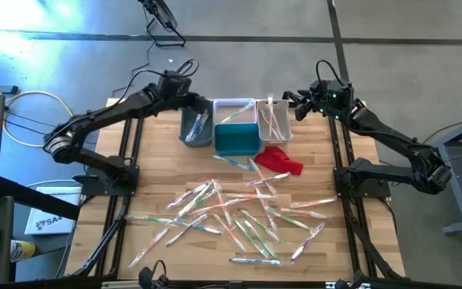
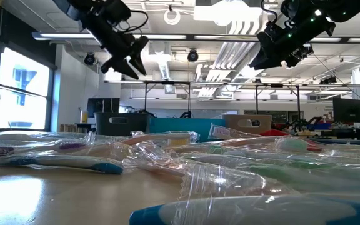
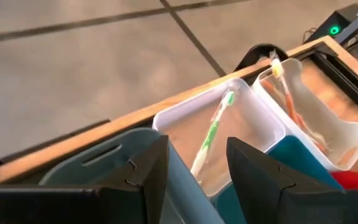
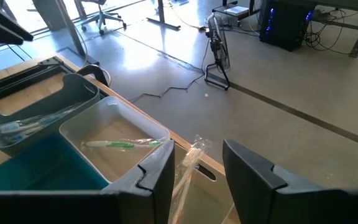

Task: Pick & Place Toothbrushes
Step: Put the top blue toothbrush into the gray bin

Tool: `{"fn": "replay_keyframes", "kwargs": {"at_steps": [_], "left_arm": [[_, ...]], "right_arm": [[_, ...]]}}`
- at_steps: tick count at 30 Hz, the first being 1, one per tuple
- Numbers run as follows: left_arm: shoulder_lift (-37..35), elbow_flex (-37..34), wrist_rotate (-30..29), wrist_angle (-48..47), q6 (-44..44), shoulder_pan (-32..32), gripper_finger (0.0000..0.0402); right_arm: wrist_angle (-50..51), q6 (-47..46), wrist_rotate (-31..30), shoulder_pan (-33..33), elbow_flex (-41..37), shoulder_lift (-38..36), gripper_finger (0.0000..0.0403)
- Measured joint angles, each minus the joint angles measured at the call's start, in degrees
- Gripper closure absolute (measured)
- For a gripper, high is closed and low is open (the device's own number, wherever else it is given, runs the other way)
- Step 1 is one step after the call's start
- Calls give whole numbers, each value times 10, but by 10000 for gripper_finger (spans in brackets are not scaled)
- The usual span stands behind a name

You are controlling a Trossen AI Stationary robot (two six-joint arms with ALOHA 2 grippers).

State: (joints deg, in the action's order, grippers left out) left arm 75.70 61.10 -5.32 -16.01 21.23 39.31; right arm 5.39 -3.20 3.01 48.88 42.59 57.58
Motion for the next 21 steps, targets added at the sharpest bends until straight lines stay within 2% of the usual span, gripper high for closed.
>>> {"fn": "replay_keyframes", "kwargs": {"at_steps": [5, 10, 15, 21], "left_arm": [[-11, 0, -15, 0, -28, -23, 242], [-13, 0, -62, 11, -30, -79, 242], [-13, 0, -62, 67, -63, -139, 242], [-13, 0, -62, 73, -70, -202, 242]], "right_arm": [[0, 0, 1, 0, 0, 0, 275], [0, 0, 1, 0, 0, 0, 275], [0, 4, 1, 0, 0, 0, 275], [0, 5, 6, 0, 0, 0, 275]]}}
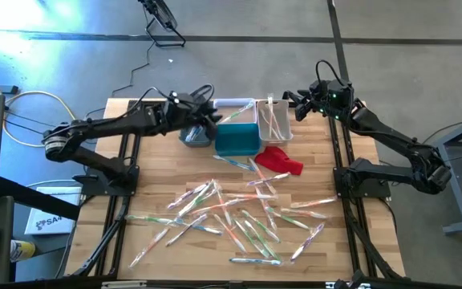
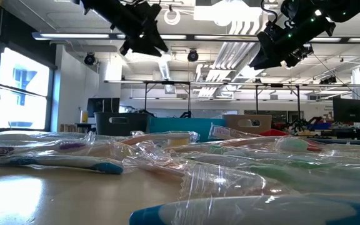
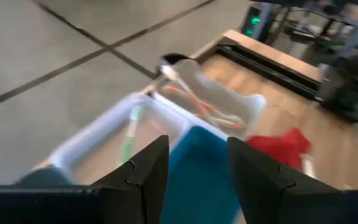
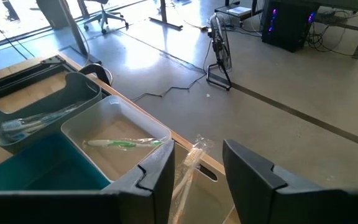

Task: Pick & Place Toothbrushes
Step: Put the top blue toothbrush into the gray bin

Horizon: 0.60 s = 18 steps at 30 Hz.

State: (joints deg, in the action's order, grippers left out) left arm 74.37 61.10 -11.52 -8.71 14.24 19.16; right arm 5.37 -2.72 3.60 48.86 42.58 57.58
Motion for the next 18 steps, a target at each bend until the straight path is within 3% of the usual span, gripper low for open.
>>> {"fn": "replay_keyframes", "kwargs": {"at_steps": [11, 18], "left_arm": [[0, 0, 1, 0, 26, -69, 242], [0, 0, 4, 0, 26, -72, 242]], "right_arm": [[0, -20, 118, 0, 0, 0, 275], [-16, -84, 111, -4, 0, 0, 275]]}}
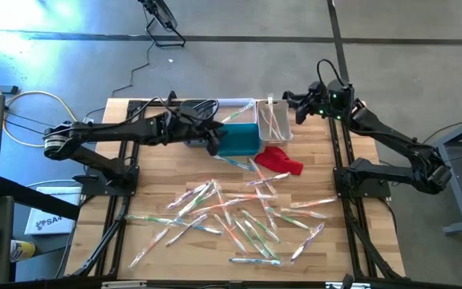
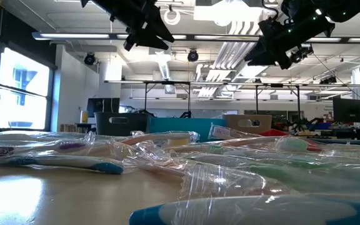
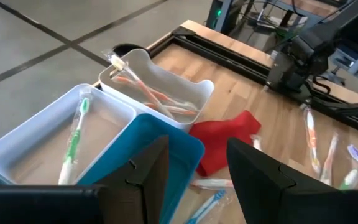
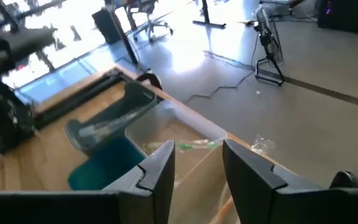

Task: Pick & Place Toothbrushes
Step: Put the top blue toothbrush into the gray bin

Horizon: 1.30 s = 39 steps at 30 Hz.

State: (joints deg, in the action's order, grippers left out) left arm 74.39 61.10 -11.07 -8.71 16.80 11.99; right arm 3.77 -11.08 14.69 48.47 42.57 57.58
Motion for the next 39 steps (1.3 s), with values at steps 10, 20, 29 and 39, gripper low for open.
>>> {"fn": "replay_keyframes", "kwargs": {"at_steps": [10, 20, 29, 39], "left_arm": [[0, 0, 0, -2, 0, 0, 242], [0, 0, -27, 0, 0, 0, 242], [0, 0, -30, 0, -1, 0, 242], [0, 0, -30, -18, -68, 0, 242]], "right_arm": [[-54, -34, -1, -26, 0, 0, 275], [-58, -56, -50, -88, 0, 0, 275], [-58, -57, -123, -137, 0, 0, 275], [-58, -135, -191, -213, 0, 0, 275]]}}
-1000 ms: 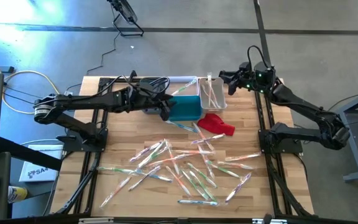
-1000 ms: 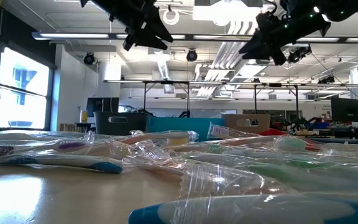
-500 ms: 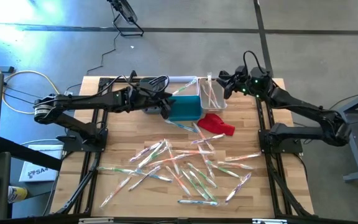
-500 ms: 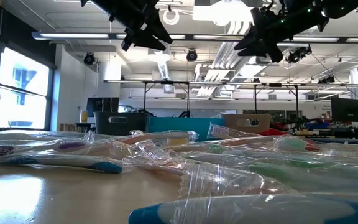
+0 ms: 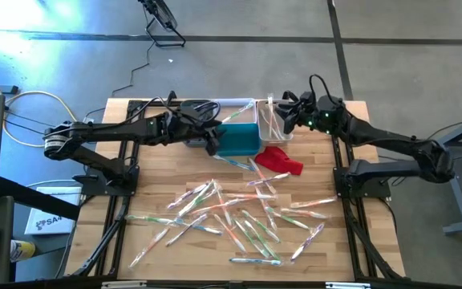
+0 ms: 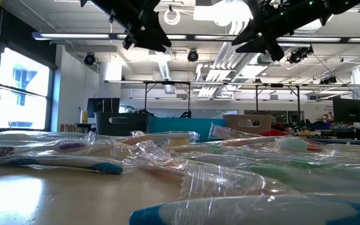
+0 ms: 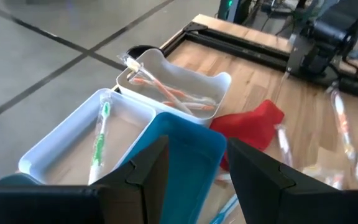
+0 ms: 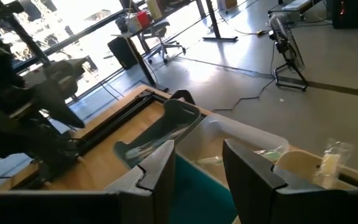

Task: Pick & Place Toothbrushes
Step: Put the top blue toothbrush into the gray bin

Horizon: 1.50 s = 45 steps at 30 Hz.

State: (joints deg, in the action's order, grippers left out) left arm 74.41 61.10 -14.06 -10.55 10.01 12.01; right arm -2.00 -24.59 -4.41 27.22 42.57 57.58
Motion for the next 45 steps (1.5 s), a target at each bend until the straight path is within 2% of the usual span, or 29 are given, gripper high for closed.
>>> {"fn": "replay_keyframes", "kwargs": {"at_steps": [3, 11, 17, 24, 27, 32, 34, 39, 45], "left_arm": [[0, 0, 5, -9, -18, 2, 242], [5, 0, 67, -37, -23, 30, 242], [5, 0, 75, -34, 1, 34, 242], [5, 0, 61, -29, 53, 29, 242], [5, 0, 56, -30, 59, 29, 242], [5, 0, 55, -31, 84, 27, 242], [7, 0, 34, -30, 85, 18, 242], [32, 1, -69, -24, 104, -21, 242], [76, 0, -74, -25, 168, -46, 242]], "right_arm": [[0, -12, -30, -34, 0, 0, 275], [0, -22, -130, -122, 0, 0, 284], [0, 35, -135, -135, 0, 0, 322], [-21, 105, -54, -133, 0, -10, 392], [-48, 128, 4, -120, 0, -23, 397], [-71, 144, 118, -61, 0, -59, 399], [-66, 145, 143, -37, 0, -73, 399], [-41, 149, 196, 7, 0, -102, 399], [-23, 151, 259, 32, 0, -124, 400]]}}
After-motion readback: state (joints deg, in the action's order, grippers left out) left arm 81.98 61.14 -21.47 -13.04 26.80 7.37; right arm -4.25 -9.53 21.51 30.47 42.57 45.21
